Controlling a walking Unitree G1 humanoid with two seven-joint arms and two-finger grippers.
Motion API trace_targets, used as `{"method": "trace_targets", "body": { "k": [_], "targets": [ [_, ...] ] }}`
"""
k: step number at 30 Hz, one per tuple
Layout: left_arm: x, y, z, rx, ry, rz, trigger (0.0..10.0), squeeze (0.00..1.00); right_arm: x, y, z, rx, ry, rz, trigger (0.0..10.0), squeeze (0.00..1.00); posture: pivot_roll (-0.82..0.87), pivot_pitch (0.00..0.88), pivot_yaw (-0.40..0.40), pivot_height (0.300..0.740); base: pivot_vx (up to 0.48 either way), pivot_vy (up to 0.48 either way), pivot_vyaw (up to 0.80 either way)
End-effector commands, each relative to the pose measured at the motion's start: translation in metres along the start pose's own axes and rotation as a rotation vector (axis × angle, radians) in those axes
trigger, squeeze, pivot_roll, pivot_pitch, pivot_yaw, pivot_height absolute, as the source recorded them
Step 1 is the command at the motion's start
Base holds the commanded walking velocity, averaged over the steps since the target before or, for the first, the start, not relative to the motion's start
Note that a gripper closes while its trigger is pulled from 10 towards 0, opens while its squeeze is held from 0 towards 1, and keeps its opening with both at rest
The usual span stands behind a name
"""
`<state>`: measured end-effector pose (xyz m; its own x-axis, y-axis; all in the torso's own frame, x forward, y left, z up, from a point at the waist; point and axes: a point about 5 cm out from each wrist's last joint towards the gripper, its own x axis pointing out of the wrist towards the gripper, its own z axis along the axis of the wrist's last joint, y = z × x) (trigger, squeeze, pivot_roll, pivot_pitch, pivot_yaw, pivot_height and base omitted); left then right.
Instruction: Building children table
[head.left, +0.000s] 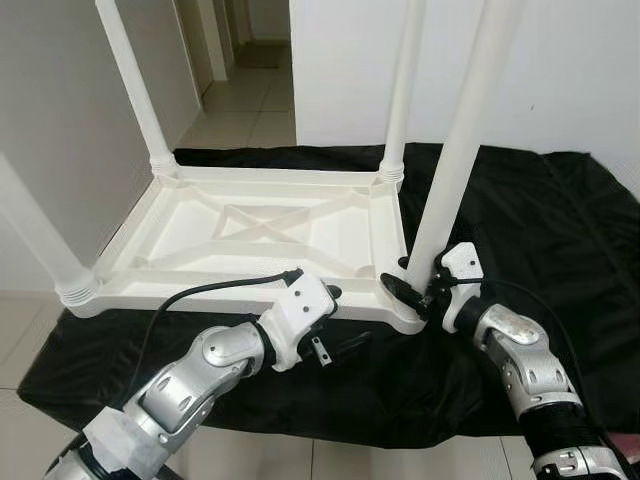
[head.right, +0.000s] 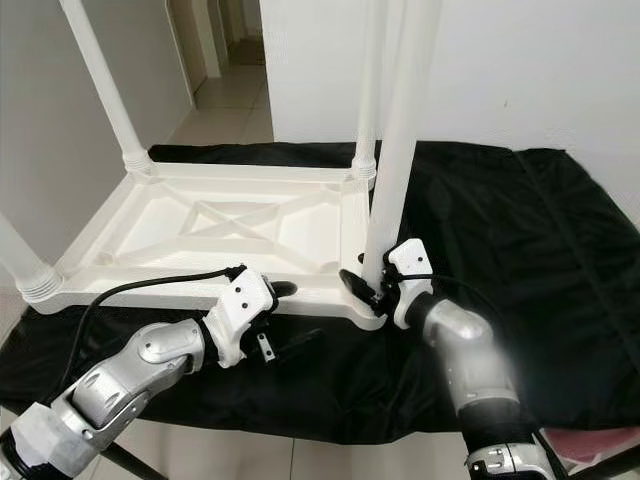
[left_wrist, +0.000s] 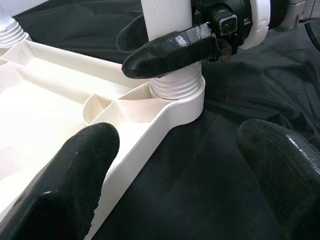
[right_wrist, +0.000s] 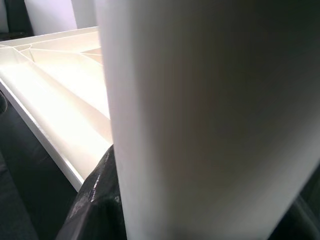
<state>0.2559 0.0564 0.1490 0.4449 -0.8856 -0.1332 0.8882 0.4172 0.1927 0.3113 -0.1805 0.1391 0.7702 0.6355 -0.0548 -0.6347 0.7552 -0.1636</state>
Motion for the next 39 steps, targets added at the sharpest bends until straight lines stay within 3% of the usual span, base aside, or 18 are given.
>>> {"method": "trace_targets", "body": {
  "k": [1, 6, 8, 14, 21, 27, 30, 39],
  "targets": [
    [-0.002, -0.011, 0.0, 0.003, 0.003, -0.173, 10.0, 0.0, -0.002, 0.005, -0.01, 0.007, 0.055, 0.001, 10.0, 0.0, -0.05, 0.0, 0.052, 0.74, 0.0, 0.0, 0.0],
    [-0.001, -0.013, -0.001, -0.004, 0.002, -0.175, 10.0, 0.0, -0.003, 0.009, -0.008, 0.047, 0.057, -0.093, 10.0, 0.0, -0.07, 0.0, 0.05, 0.74, 0.0, 0.0, 0.0],
    [-0.001, -0.014, -0.003, -0.006, 0.008, -0.182, 10.0, 0.0, 0.0, 0.018, -0.006, 0.128, 0.047, -0.187, 10.0, 0.0, -0.08, 0.006, 0.056, 0.74, 0.0, 0.0, 0.0],
    [0.001, -0.014, -0.003, -0.009, 0.008, -0.187, 10.0, 0.0, 0.001, 0.032, -0.007, 0.213, 0.04, -0.333, 10.0, 0.0, -0.08, 0.008, 0.057, 0.74, 0.0, 0.0, 0.0],
    [0.001, -0.014, -0.001, -0.006, 0.005, -0.195, 10.0, 0.0, 0.001, 0.05, -0.009, 0.25, 0.042, -0.508, 10.0, 0.0, -0.09, 0.023, 0.06, 0.74, 0.0, 0.0, 0.0],
    [0.001, -0.013, -0.001, -0.006, 0.003, -0.193, 10.0, 0.0, -0.001, 0.054, -0.008, 0.268, 0.043, -0.601, 10.0, 0.0, -0.1, 0.027, 0.053, 0.74, 0.0, 0.0, 0.0],
    [0.003, -0.013, 0.0, -0.007, -0.005, -0.183, 10.0, 0.0, -0.004, 0.058, -0.006, 0.29, 0.052, -0.737, 10.0, 0.0, -0.11, 0.028, 0.051, 0.74, 0.0, 0.0, 0.0],
    [0.004, -0.009, 0.001, 0.003, -0.004, -0.189, 10.0, 0.0, -0.006, 0.057, -0.001, 0.276, 0.057, -0.8, 10.0, 0.0, -0.12, 0.025, 0.061, 0.74, 0.0, 0.0, 0.0]
  ]
}}
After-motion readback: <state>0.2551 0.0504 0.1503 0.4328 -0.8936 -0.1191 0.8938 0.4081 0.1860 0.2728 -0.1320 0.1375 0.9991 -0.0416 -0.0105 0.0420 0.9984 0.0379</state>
